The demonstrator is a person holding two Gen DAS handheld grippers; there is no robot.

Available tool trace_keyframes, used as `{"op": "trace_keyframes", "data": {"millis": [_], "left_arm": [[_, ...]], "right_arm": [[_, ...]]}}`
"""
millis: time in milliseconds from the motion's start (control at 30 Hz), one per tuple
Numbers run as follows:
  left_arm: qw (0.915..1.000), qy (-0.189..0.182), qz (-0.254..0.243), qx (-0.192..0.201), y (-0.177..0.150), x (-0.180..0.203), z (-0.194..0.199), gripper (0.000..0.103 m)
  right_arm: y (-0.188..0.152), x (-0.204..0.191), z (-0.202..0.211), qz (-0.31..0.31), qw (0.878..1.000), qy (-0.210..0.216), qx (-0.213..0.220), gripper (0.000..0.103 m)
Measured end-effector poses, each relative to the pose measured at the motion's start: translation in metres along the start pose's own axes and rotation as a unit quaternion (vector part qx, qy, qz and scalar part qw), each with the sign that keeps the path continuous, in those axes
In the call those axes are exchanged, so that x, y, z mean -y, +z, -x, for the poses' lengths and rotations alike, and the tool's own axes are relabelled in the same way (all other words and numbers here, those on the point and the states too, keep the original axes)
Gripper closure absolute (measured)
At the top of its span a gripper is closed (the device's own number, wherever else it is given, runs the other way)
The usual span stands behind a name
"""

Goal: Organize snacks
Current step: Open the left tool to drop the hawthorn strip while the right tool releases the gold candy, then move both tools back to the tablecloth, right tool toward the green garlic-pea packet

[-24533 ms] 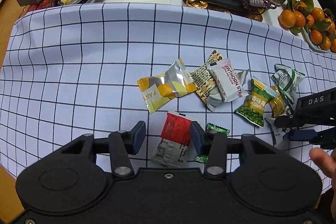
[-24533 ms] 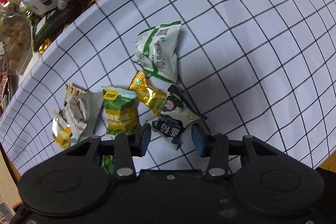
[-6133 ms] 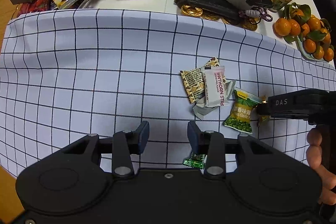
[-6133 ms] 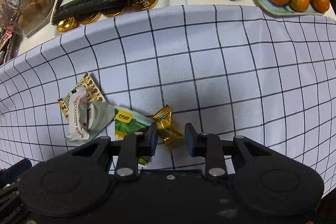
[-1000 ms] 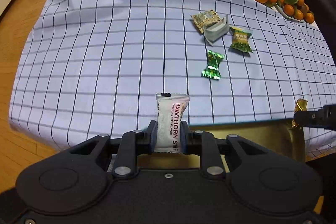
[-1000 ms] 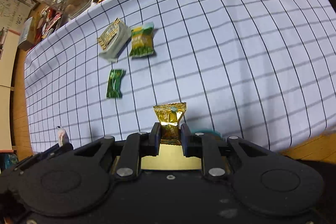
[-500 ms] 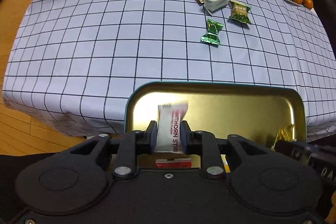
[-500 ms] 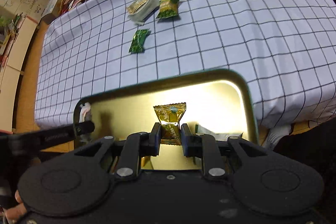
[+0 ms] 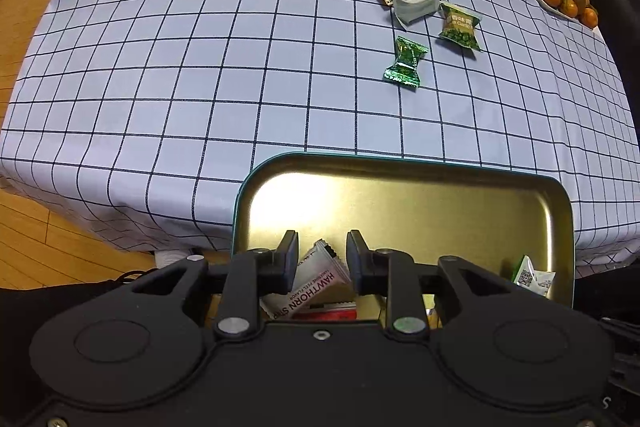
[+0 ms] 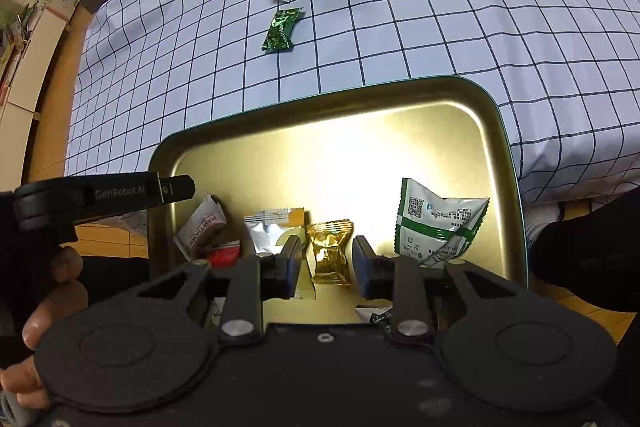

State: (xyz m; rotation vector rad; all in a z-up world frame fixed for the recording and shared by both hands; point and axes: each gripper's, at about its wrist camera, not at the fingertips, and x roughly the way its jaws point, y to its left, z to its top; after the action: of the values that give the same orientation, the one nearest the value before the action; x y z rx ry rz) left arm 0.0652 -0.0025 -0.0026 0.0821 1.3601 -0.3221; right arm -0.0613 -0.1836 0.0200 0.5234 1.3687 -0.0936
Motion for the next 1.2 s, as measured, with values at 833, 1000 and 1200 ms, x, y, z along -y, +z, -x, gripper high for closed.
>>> {"op": "trace_keyframes", "data": {"millis": [833, 1000, 1200], "left_arm": [[0.9997, 0.009, -0.016, -0.015, 0.003, 0.008, -0.007, 0.067], [0.9998, 0.005, -0.004, -0.016, 0.015, 0.011, 0.000, 0.067], [0.9993, 0.022, 0.020, -0.024, 0.041, 0.011, 0.004, 0.067]], "right_arm": [[0.013, 0.000, -0.010, 0.001, 0.998, 0.010, -0.060, 0.072], [0.030, 0.004, -0.011, -0.006, 0.997, 0.010, -0.073, 0.072], [0.065, 0.009, -0.016, -0.008, 0.996, 0.002, -0.087, 0.072]]}}
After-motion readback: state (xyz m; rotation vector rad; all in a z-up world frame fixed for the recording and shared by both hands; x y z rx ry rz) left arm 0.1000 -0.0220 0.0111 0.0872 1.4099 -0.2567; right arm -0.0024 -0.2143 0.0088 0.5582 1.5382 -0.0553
